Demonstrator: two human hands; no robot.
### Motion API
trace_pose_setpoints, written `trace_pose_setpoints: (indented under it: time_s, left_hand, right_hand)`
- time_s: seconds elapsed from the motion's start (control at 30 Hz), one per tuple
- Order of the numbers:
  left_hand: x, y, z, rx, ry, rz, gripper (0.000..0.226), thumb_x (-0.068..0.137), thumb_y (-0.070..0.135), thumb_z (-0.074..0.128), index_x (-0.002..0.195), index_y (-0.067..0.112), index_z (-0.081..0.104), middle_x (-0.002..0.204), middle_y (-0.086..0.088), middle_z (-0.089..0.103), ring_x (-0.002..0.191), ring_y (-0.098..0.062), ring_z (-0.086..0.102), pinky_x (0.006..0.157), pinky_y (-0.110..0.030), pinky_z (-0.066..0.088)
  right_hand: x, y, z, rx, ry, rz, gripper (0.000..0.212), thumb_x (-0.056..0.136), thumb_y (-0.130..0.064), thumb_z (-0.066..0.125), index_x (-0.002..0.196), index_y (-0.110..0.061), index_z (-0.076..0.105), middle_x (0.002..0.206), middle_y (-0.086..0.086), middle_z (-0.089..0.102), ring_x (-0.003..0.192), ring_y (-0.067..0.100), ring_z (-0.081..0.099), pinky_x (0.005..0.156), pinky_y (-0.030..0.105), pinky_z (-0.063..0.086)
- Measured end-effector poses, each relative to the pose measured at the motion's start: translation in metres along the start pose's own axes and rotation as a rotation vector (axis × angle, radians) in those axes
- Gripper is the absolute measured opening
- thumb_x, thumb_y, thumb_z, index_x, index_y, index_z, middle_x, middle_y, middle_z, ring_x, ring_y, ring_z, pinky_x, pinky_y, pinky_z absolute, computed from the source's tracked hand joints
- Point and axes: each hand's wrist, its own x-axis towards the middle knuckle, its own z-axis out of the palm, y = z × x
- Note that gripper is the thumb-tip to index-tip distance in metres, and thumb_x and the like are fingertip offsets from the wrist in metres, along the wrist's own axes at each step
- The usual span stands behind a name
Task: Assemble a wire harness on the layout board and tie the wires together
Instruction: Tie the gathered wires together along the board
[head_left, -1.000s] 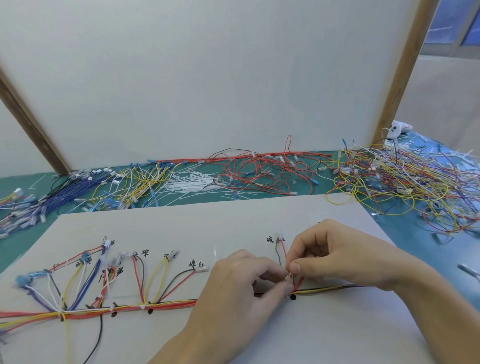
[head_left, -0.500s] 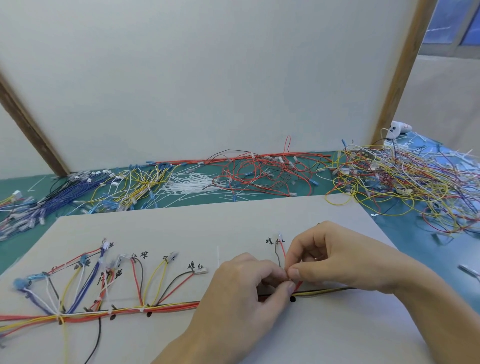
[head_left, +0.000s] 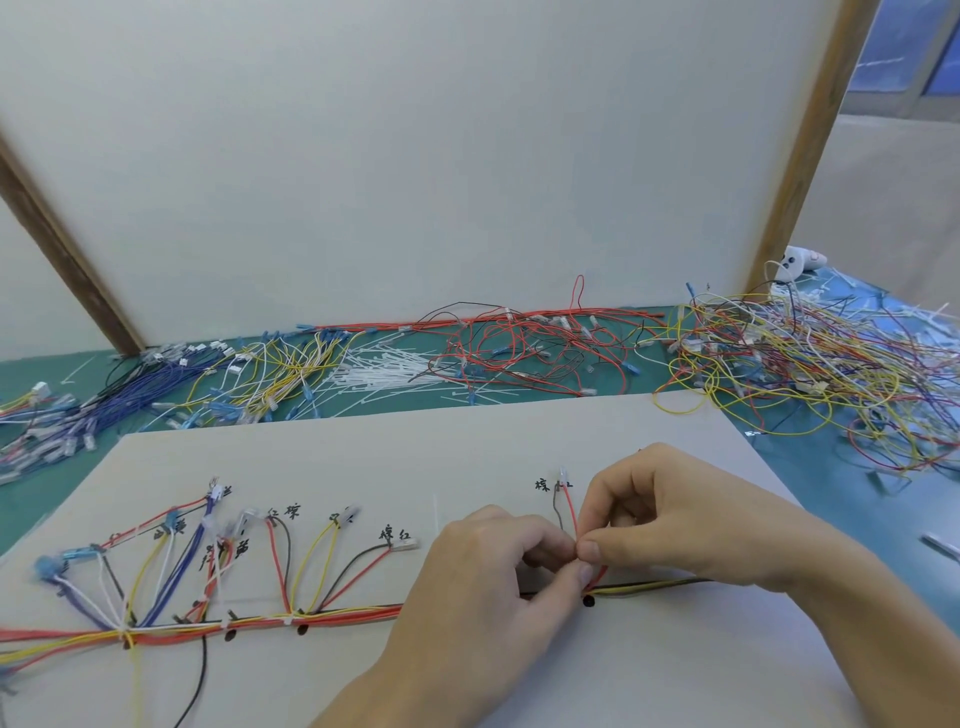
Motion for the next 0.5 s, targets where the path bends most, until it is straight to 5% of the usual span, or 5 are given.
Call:
trace_pose_setpoints:
  time_s: [0.17, 0.3, 0.5]
  left_hand:
    - [0.0019, 0.0002, 0.0007, 0.032, -0.011, -0.029, 0.019, 0.078, 0.052, 0.072, 0.094, 0.042, 0.074, 0.091, 0.025, 0.065, 0.075, 0.002, 0.063, 0.064, -0.008, 0.042]
    - [0.0032, 0.0007, 0.0021, 0.058, -0.017, -0.019, 0.022, 0.078, 0.05, 0.069, 0.096, 0.038, 0.072, 0.102, 0.034, 0.06, 0.076, 0.002, 0.061, 0.064, -0.01, 0.043]
    - [0.0035, 0.0022, 0.0026, 0.046, -0.014, -0.005, 0.015, 0.08, 0.044, 0.07, 0.091, 0.035, 0.07, 0.093, 0.029, 0.064, 0.068, 0.001, 0.058, 0.061, -0.011, 0.04]
  right_hand:
    - [-0.0009, -0.0009, 0.0001, -0.068, 0.013, -0.048, 0.01, 0.084, -0.034, 0.079, 0.083, -0.023, 0.078, 0.061, -0.001, 0.065, 0.052, 0.009, 0.046, 0.048, 0.021, 0.035]
    - [0.0001, -0.0006, 0.0015, -0.097, 0.011, -0.072, 0.009, 0.084, -0.031, 0.076, 0.083, -0.023, 0.077, 0.077, 0.007, 0.077, 0.06, 0.007, 0.054, 0.056, 0.024, 0.041]
    - [0.0003, 0.0, 0.0019, -0.087, 0.027, -0.063, 0.012, 0.084, -0.034, 0.076, 0.083, -0.023, 0.077, 0.08, 0.008, 0.078, 0.063, 0.01, 0.059, 0.06, 0.03, 0.046]
